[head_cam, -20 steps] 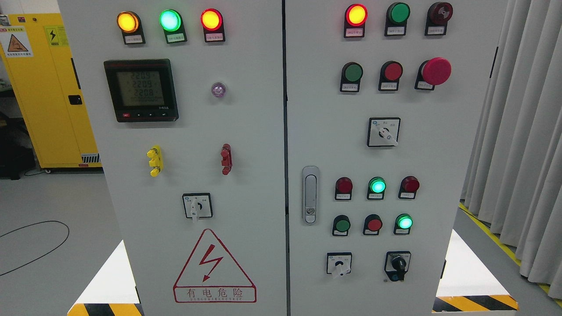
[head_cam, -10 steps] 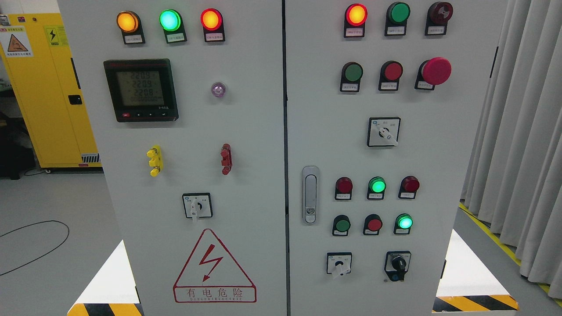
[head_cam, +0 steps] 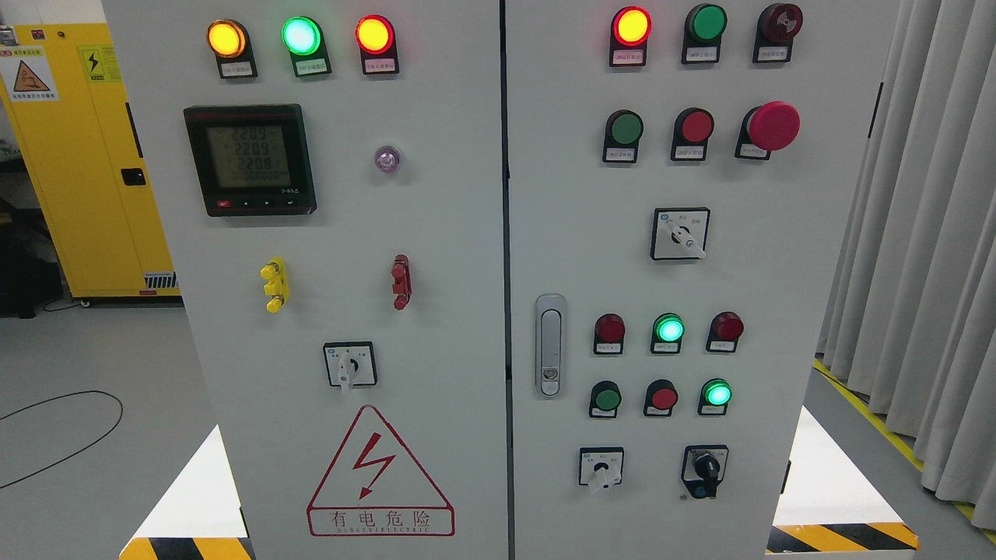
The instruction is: Turn on light switch 1
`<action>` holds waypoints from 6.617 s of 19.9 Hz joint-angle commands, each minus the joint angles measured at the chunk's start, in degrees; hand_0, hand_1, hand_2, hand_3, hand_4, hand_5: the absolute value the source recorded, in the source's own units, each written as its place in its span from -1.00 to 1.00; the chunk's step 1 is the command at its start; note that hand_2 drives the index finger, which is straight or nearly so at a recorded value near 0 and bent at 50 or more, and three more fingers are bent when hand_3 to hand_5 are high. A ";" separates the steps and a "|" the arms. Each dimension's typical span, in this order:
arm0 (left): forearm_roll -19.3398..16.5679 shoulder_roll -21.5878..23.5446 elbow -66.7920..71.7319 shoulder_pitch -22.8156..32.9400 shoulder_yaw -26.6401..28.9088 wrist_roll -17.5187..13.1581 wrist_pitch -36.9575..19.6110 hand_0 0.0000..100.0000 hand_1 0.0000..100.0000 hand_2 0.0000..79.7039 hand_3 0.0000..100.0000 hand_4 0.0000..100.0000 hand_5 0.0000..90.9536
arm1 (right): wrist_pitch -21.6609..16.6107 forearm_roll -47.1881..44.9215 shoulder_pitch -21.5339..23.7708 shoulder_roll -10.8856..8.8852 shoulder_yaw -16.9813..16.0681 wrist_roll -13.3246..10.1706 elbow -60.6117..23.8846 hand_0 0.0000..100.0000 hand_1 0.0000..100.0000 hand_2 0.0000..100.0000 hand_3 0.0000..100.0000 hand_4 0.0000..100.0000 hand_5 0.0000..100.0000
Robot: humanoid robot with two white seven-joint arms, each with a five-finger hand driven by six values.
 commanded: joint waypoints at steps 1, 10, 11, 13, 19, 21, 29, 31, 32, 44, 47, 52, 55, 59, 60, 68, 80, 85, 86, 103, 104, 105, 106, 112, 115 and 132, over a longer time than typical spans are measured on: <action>-0.37 -0.67 -4.27 -3.68 0.10 0.13 0.72 -0.31 -0.41 -0.71 -0.12 0.05 -0.25 | 0.02 -0.05 0.00 0.00 0.00 0.05 0.00 -1.00 0.00 -0.92 -1.00 -1.00 -1.00; -0.37 -2.34 -5.33 -10.36 -2.27 3.19 1.34 -0.60 -0.08 0.05 0.47 0.53 0.52 | 0.02 -0.05 0.00 0.00 0.00 0.05 0.00 -1.00 0.00 -0.92 -1.00 -1.00 -1.00; -0.28 -2.34 -5.50 -11.15 -2.71 4.33 2.21 -0.66 -0.02 0.16 0.53 0.56 0.52 | 0.02 0.04 0.00 0.00 0.00 0.05 0.00 -1.00 0.00 -0.92 -1.00 -1.00 -1.00; -0.28 -2.95 -7.42 -12.21 -4.20 5.22 5.37 -0.73 0.10 0.35 0.63 0.60 0.49 | 0.02 0.04 0.00 0.00 0.00 0.05 0.00 -1.00 0.00 -0.92 -1.00 -1.00 -1.00; -0.98 -5.59 -8.23 -15.46 -7.90 7.59 9.25 -0.76 0.15 0.51 0.72 0.64 0.50 | 0.02 0.04 0.00 0.00 0.00 0.05 0.00 -1.00 0.00 -0.92 -1.00 -1.00 -1.00; -1.33 -5.77 -9.19 -16.52 -8.86 8.56 12.14 -0.70 0.18 0.57 0.77 0.63 0.49 | 0.02 0.04 0.00 0.00 0.00 0.05 0.00 -1.00 0.00 -0.92 -1.00 -1.00 -1.00; -6.16 -7.18 -11.56 -22.40 -10.71 13.83 21.63 -0.62 0.22 0.59 0.81 0.61 0.48 | 0.02 0.04 0.00 0.00 0.00 0.05 0.00 -1.00 0.00 -0.92 -1.00 -1.00 -1.00; -6.17 -7.27 -12.44 -23.81 -10.80 15.24 25.06 -0.61 0.22 0.59 0.81 0.61 0.51 | 0.02 0.04 0.00 0.00 0.00 0.05 0.00 -1.00 0.00 -0.92 -1.00 -1.00 -1.00; -6.25 -7.27 -12.62 -24.33 -10.80 15.50 26.29 -0.61 0.24 0.58 0.81 0.61 0.52 | 0.02 0.04 0.00 0.00 0.00 0.05 0.00 -1.00 0.00 -0.92 -1.00 -1.00 -1.00; -8.01 -7.71 -14.55 -27.32 -12.73 20.60 32.63 -0.59 0.37 0.51 0.82 0.63 0.58 | 0.02 0.04 0.00 0.00 0.00 0.05 0.00 -1.00 0.00 -0.92 -1.00 -1.00 -1.00; -8.45 -7.79 -14.55 -28.12 -12.73 20.69 34.65 -0.62 0.38 0.50 0.82 0.64 0.61 | 0.02 0.04 0.00 0.00 0.00 0.05 0.00 -1.00 0.00 -0.92 -1.00 -1.00 -1.00; -9.59 -8.06 -14.64 -30.13 -12.65 21.92 37.99 -0.67 0.36 0.49 0.83 0.64 0.64 | 0.02 0.04 0.00 0.00 0.00 0.05 0.00 -1.00 0.00 -0.92 -1.00 -1.00 -1.00; -9.68 -8.32 -14.64 -31.19 -12.65 22.10 39.57 -0.67 0.36 0.48 0.83 0.65 0.65 | 0.02 0.04 0.00 0.00 0.00 0.05 0.00 -1.00 0.00 -0.92 -1.00 -1.00 -1.00; -11.17 -8.41 -14.82 -31.81 -12.65 22.10 41.77 -0.66 0.37 0.47 0.83 0.66 0.66 | 0.02 0.04 0.00 0.00 0.00 0.05 0.00 -1.00 0.00 -0.92 -1.00 -1.00 -1.00; -11.35 -8.41 -14.82 -31.98 -12.65 22.10 42.21 -0.66 0.37 0.47 0.84 0.66 0.66 | 0.02 0.04 0.00 0.00 0.00 0.05 0.00 -1.00 0.00 -0.92 -1.00 -1.00 -1.00; -11.61 -8.76 -14.82 -34.27 -12.65 22.45 44.23 -0.65 0.36 0.47 0.84 0.68 0.71 | 0.02 0.04 0.00 0.00 0.00 0.05 0.00 -1.00 0.00 -0.92 -1.00 -1.00 -1.00; -11.79 -8.85 -14.55 -35.50 -12.73 23.06 47.92 -0.50 0.39 0.43 0.84 0.69 0.75 | 0.02 0.04 0.00 0.00 0.00 0.05 0.00 -1.00 0.00 -0.92 -1.00 -1.00 -1.00; -11.79 -8.94 -14.38 -36.20 -13.26 23.15 49.33 -0.48 0.39 0.43 0.84 0.69 0.75 | 0.02 0.04 0.00 0.00 0.00 0.05 0.00 -1.00 0.00 -0.92 -1.00 -1.00 -1.00; -11.79 -8.94 -14.38 -36.21 -13.43 23.15 49.59 -0.48 0.39 0.43 0.84 0.69 0.75 | 0.02 0.04 0.00 0.00 0.00 0.05 0.00 -1.00 0.00 -0.92 -1.00 -1.00 -1.00; -13.28 -9.20 -13.06 -37.79 -13.96 23.15 51.00 -0.45 0.36 0.42 0.83 0.71 0.75 | 0.02 0.04 0.00 0.00 0.00 0.05 0.00 -1.00 0.00 -0.92 -1.00 -1.00 -1.00; -13.37 -9.20 -12.97 -38.05 -13.96 23.15 51.00 -0.45 0.36 0.42 0.83 0.71 0.75 | 0.02 0.04 0.00 0.00 0.00 0.05 0.00 -1.00 0.00 -0.92 -1.00 -1.00 -1.00; -13.37 -9.20 -12.89 -38.14 -14.05 23.15 51.00 -0.45 0.36 0.42 0.83 0.71 0.75 | 0.02 0.04 0.00 0.00 0.00 0.05 0.00 -1.00 0.00 -0.92 -1.00 -1.00 -1.00; -13.46 -9.20 -12.88 -38.23 -14.05 23.15 51.09 -0.45 0.36 0.42 0.83 0.71 0.75 | 0.02 0.04 0.00 0.00 0.00 0.05 0.00 -1.00 0.00 -0.92 -1.00 -1.00 -1.00; -13.90 -9.29 -12.88 -38.58 -14.32 23.15 52.14 -0.46 0.35 0.43 0.83 0.72 0.75 | 0.02 -0.05 0.00 0.00 0.00 0.05 0.00 -1.00 0.00 -0.92 -1.00 -1.00 -1.00; -13.81 -9.29 -12.88 -38.93 -14.40 23.15 53.11 -0.46 0.34 0.43 0.84 0.72 0.75 | 0.02 0.04 0.00 0.00 0.00 0.05 0.00 -1.00 0.00 -0.92 -1.00 -1.00 -1.00; -13.72 -9.55 -12.53 -40.42 -14.58 23.06 55.13 -0.48 0.32 0.44 0.84 0.73 0.76 | 0.02 0.04 0.00 0.00 0.00 0.05 0.00 -1.00 0.00 -0.92 -1.00 -1.00 -1.00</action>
